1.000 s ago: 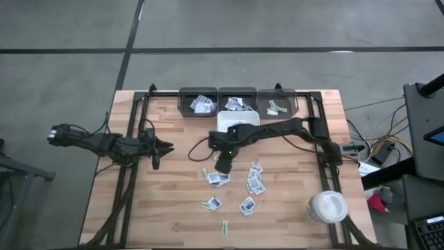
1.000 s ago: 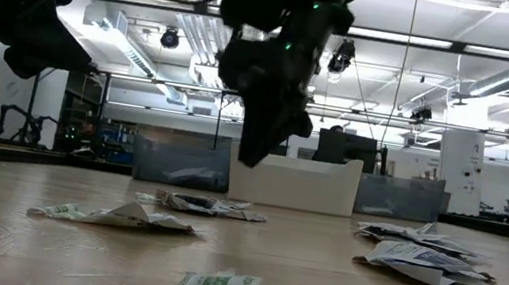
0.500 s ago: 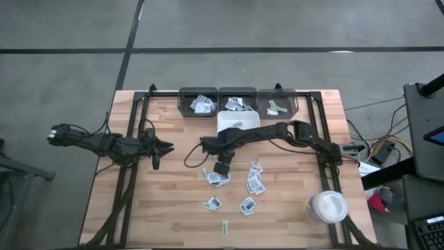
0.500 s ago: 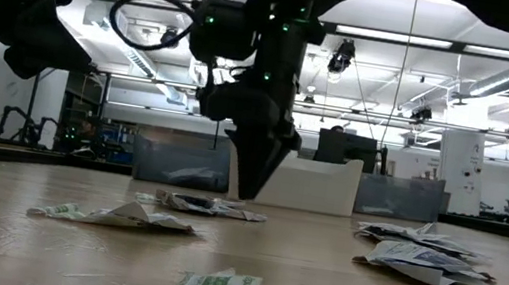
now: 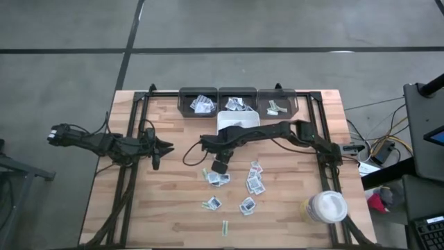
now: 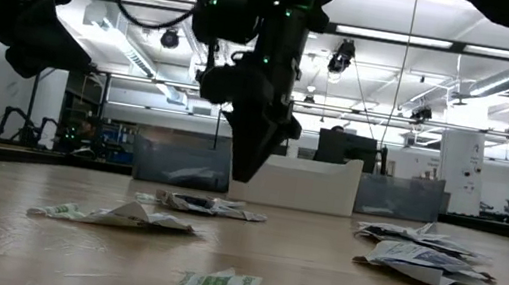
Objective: Pick & Place First Aid Supplies
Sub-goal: Put the orange ointment pack into the white bin
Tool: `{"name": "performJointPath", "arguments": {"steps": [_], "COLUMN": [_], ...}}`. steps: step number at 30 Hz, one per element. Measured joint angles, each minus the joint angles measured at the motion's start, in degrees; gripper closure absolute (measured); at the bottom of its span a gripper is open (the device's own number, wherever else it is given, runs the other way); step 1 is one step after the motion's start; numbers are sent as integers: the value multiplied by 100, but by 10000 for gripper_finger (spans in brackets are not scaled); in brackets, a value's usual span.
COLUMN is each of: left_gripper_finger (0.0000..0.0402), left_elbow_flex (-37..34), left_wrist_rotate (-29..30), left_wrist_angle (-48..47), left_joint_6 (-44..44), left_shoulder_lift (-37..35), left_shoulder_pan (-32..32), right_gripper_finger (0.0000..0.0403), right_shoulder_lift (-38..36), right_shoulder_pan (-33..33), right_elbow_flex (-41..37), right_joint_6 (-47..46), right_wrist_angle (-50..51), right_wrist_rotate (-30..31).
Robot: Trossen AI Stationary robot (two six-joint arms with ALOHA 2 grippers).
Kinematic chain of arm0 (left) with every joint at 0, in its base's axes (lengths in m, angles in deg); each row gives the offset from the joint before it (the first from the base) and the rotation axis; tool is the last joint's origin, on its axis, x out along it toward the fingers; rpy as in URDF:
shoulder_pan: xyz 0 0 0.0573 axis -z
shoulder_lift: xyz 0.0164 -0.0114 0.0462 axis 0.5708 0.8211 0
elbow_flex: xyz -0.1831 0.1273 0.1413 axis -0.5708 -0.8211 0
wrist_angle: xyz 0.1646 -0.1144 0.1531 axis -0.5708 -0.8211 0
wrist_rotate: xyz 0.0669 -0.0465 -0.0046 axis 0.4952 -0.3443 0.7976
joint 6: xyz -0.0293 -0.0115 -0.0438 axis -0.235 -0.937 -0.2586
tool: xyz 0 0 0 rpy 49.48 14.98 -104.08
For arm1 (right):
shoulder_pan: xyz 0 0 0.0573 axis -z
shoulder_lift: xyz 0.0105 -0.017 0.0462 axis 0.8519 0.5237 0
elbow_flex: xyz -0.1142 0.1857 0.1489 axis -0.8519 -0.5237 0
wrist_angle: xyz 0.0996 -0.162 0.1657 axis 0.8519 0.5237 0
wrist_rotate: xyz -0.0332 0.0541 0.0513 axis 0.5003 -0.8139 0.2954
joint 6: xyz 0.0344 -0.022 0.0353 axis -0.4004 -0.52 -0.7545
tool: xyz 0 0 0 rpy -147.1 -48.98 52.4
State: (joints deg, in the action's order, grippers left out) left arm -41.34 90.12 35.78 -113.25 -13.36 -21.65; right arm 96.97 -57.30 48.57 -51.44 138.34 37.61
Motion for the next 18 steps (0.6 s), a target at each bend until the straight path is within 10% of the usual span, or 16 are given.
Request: {"name": "performJointPath", "arguments": {"steps": [18], "left_gripper_finger": [307], "left_elbow_flex": [2], "left_wrist_rotate": [6], "left_wrist_angle": [1], "left_joint_6": [-20], "left_shoulder_lift": [1], "left_shoulder_pan": [0], "right_gripper_finger": [313], "right_shoulder_lift": [145], "right_shoulder_pan": [-28], "right_elbow_flex": [-139], "right_joint_6": [-239], "right_wrist_angle": [-279], "right_wrist_rotate": [-18]}}
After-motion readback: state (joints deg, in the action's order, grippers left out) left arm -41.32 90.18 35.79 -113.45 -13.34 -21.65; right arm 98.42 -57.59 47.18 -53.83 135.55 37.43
